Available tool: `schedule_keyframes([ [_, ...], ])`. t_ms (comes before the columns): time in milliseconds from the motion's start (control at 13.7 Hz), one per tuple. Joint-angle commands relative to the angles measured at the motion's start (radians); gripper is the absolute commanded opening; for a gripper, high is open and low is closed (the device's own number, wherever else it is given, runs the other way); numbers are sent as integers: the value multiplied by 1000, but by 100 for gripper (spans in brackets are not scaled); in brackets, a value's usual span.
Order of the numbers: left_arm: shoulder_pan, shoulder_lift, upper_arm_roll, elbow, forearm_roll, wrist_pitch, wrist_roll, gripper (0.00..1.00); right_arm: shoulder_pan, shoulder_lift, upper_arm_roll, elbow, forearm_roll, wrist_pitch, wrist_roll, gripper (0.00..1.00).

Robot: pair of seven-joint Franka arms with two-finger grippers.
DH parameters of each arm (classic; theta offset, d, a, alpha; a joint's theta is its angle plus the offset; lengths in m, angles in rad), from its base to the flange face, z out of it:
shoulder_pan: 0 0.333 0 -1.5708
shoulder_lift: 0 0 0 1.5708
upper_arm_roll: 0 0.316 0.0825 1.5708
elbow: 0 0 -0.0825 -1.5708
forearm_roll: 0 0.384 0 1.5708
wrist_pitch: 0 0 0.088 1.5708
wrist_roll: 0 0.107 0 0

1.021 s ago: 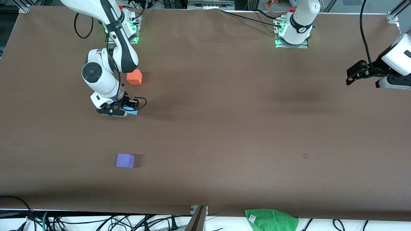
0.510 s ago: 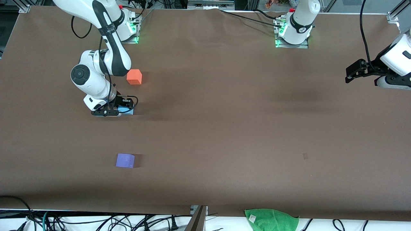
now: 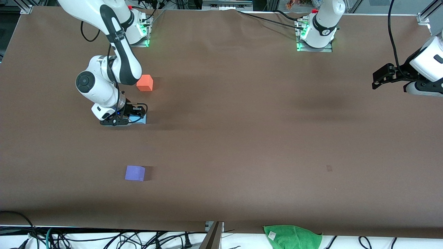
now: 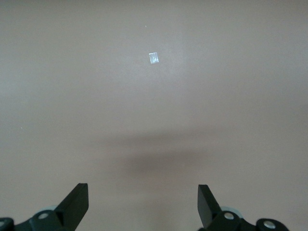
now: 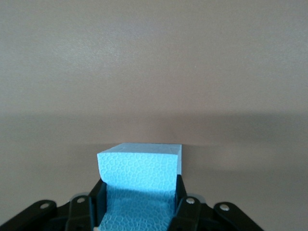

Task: Place blue block between orange and purple blocks
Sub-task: 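Lower the blue cube between the orange and purple cubes, open the right gripper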

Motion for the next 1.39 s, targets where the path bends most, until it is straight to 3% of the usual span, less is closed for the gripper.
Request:
schedule_keyframes([
  [0, -1, 12, 2, 32, 0, -26, -3, 100, -3, 4, 6, -15, 43, 35, -42, 31],
  [73, -1, 12, 2, 32, 0, -26, -3, 100, -3, 7, 11, -14, 45, 40, -42, 40],
  [146, -1, 12, 2, 32, 0, -26, -3, 100, -3, 7, 13, -8, 43, 37, -41, 89],
  [219, -1, 12, 2, 32, 0, -26, -3, 100, -1, 7, 13, 4, 43, 31, -44, 100],
  [365, -1, 12, 2, 32, 0, -26, -2, 100, -1, -5, 10, 41, 42, -9, -48, 100],
  [583, -1, 12, 2, 32, 0, -26, -2, 100, -1, -7, -24, 182, 22, -211, -51, 100],
  [875, 0, 12, 2, 32, 0, -26, -1, 100, -4, -7, -75, 409, -160, -482, -67, 100],
  [1312, 0, 12, 2, 32, 0, -26, -1, 100, -8, -5, -118, 737, -316, -855, -76, 100],
])
